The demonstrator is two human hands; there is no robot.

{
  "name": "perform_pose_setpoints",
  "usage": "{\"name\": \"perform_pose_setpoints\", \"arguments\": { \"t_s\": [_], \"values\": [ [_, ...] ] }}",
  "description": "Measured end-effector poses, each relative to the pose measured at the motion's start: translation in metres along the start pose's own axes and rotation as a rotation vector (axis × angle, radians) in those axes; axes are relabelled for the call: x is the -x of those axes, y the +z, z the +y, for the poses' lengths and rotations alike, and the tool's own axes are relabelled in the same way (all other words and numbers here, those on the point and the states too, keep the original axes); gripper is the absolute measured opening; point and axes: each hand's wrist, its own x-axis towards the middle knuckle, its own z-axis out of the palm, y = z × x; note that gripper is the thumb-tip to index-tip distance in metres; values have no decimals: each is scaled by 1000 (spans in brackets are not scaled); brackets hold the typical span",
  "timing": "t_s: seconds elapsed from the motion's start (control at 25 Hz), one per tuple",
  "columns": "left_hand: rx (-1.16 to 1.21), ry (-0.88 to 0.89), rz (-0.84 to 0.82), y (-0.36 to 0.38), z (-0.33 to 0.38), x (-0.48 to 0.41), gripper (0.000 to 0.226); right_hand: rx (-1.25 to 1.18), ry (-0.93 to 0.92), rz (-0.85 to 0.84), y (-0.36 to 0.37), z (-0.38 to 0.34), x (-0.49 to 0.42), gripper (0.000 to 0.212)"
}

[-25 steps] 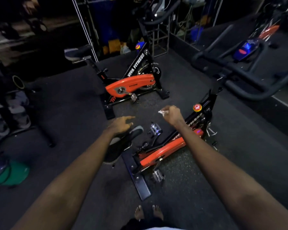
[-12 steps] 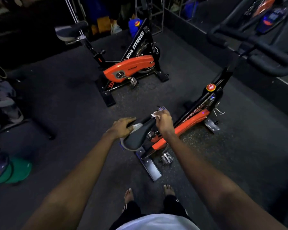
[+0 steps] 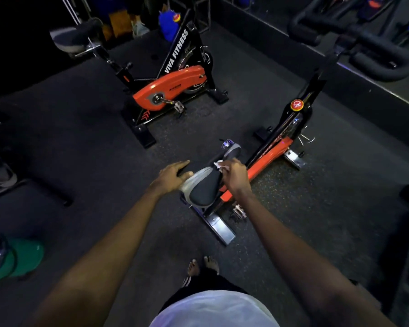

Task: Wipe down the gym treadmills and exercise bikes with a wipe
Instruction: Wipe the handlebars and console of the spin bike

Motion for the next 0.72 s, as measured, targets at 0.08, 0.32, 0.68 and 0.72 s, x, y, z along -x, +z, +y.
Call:
{"name": "perform_pose_setpoints", "arguments": {
  "t_s": [0.08,0.32,0.68,0.72],
  "values": [
    [43,-26,-8,-6,-5,6,62,-9,22,31,4,-1,6,27],
    [177,-59,-63,-16,-8,1,64,60,-56,-85,34,-14,58,27],
    [502,48,-118,-19,-44,-22,40,98,43,43,70,-51,92,26],
    [532,49,-107,-21,-47,-22,37,111,57,55,71,-57,84,25]
  ]
}}
